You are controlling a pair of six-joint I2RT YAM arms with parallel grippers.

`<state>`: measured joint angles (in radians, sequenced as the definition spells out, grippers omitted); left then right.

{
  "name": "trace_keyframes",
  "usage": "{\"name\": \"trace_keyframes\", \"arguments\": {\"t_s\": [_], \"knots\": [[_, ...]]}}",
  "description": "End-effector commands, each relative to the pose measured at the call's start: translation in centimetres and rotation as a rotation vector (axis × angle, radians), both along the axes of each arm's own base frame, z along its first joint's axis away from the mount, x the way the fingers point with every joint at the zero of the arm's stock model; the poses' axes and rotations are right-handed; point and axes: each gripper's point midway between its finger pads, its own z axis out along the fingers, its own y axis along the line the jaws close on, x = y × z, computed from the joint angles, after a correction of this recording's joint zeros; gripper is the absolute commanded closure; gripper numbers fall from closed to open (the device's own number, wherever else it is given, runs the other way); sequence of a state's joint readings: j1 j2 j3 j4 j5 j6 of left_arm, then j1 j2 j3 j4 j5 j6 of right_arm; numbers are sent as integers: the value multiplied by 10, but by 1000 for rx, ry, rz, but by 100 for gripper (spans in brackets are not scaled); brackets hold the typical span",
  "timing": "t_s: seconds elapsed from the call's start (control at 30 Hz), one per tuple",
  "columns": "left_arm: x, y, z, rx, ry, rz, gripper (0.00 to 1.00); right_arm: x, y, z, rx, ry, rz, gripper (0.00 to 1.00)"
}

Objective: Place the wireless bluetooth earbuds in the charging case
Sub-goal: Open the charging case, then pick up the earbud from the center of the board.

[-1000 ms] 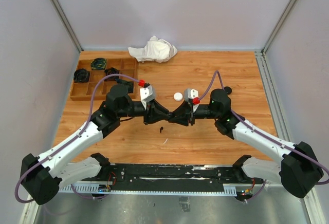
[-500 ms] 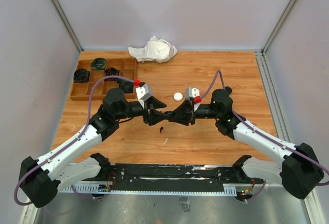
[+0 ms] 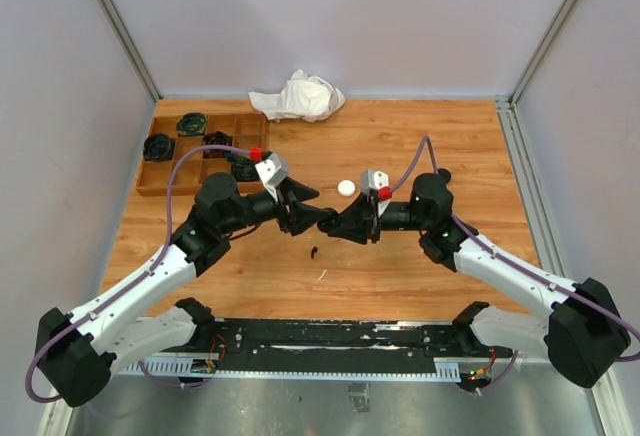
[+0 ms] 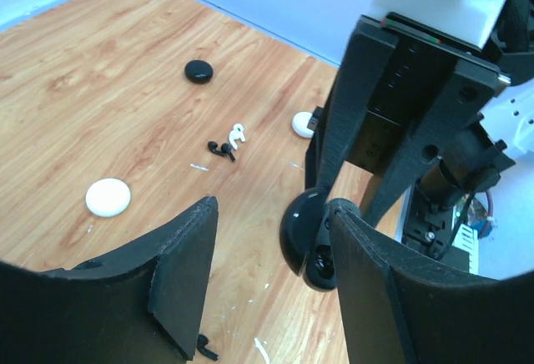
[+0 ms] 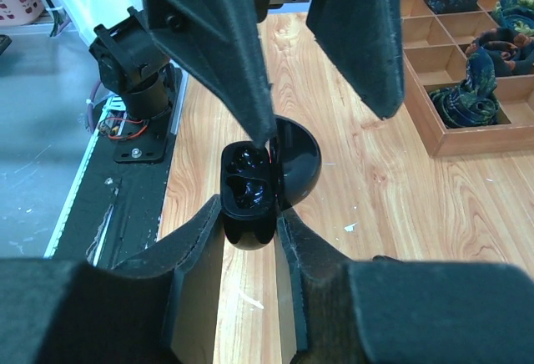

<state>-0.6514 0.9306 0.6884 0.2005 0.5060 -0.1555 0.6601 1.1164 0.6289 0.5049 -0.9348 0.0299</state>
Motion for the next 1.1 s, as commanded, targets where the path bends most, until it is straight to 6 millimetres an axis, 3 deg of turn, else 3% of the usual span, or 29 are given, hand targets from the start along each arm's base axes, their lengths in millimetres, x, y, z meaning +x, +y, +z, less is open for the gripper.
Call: {"name": "trace_keyframes", "arguments": {"t_s": [0.0,0.2,0.37,0.47,0.57,0.87,1.07], "knots": [[8,0,7,-30,1,47,39,-9,0,9,35,-32,34,88],[14,3,10,-55,32,93,37,1,-4,0,6,-46,-39,87],[28,13,0,-51,102,212,35,26,-14,-28,-71,-31,-201,86],[38,20,-18,-31,191,300,35,41,-25,-44,-99,-26,-327,86],[42,23,-49,26,304,350,35,54,-38,-58,-115,-27,-445,86],[34,27,-132,209,540,418,40,80,-74,-69,-94,-75,-710,85],[29,27,-169,379,626,482,41,87,-86,-78,-94,-80,-788,86]]}}
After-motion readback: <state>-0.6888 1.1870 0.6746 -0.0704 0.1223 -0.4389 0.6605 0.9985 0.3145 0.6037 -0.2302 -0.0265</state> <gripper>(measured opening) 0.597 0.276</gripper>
